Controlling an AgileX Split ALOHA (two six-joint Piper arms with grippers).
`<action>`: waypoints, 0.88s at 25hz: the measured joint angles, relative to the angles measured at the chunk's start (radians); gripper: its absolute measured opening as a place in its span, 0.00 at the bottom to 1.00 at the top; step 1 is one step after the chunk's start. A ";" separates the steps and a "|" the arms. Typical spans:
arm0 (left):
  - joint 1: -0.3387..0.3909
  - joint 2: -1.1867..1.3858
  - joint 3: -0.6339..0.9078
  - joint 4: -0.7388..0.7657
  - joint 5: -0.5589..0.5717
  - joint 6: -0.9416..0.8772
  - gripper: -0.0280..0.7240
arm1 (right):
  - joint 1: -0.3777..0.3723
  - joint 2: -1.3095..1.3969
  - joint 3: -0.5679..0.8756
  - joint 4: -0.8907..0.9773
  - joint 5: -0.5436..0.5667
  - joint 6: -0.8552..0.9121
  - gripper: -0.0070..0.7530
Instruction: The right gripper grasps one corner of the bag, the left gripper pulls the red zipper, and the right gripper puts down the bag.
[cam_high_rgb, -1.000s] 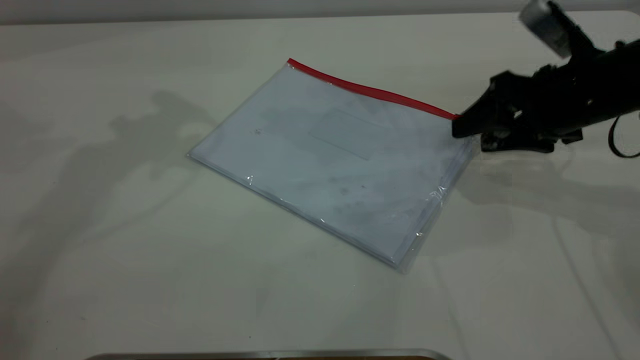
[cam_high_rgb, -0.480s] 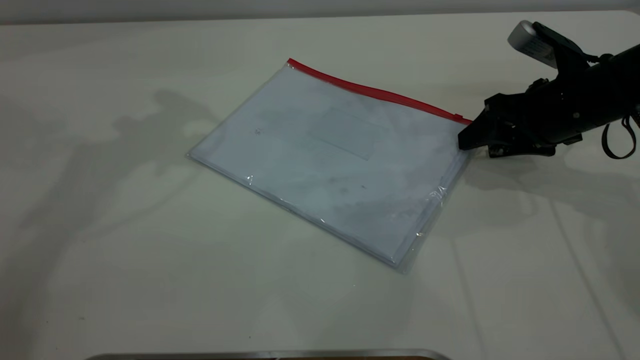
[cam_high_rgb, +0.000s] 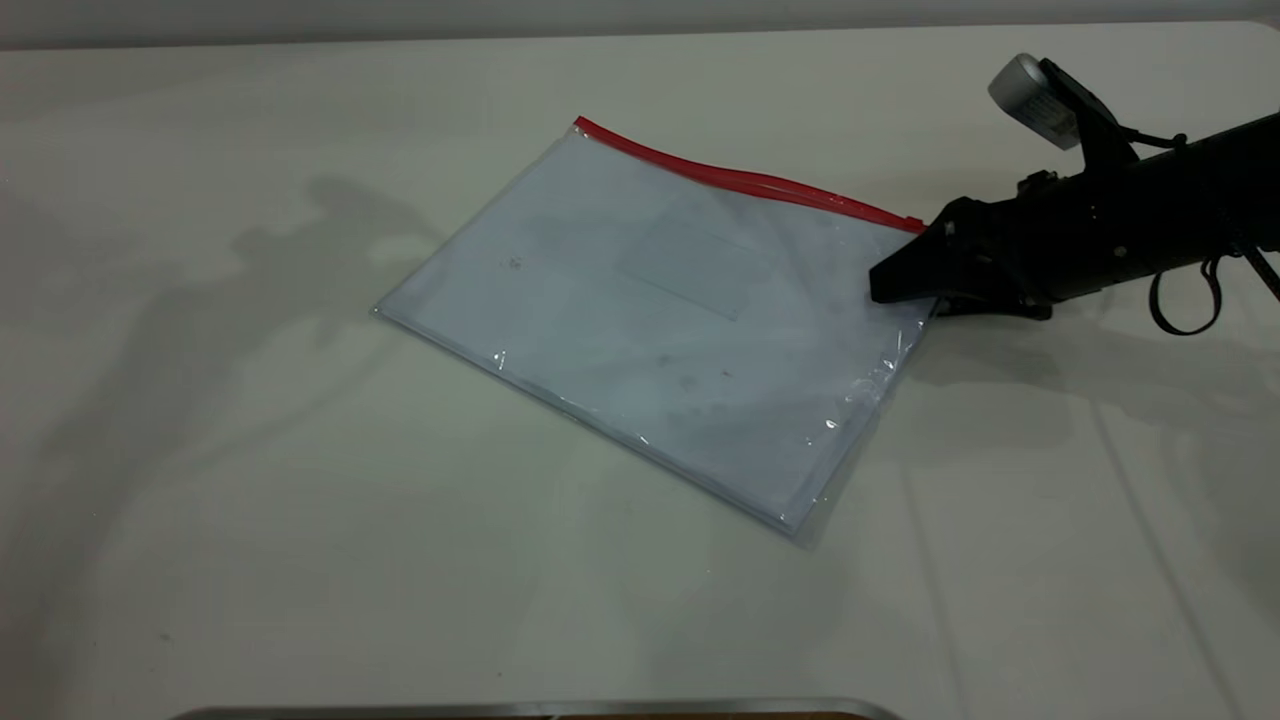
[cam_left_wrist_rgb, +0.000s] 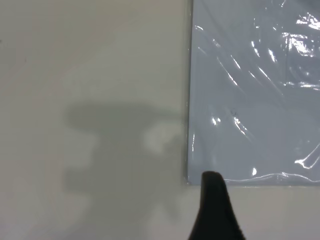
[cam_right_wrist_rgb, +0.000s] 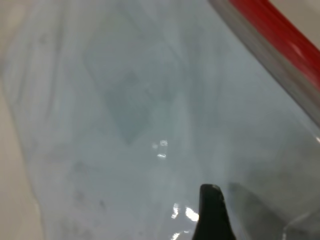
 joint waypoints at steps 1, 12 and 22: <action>0.000 0.000 0.000 0.000 -0.003 0.000 0.81 | 0.000 0.003 -0.005 -0.001 0.008 -0.006 0.76; 0.000 0.000 0.000 -0.001 -0.006 0.021 0.81 | 0.000 0.008 -0.086 -0.012 0.037 -0.042 0.05; -0.053 0.047 0.000 -0.118 0.025 0.429 0.81 | 0.031 -0.010 -0.179 -0.325 0.220 -0.086 0.05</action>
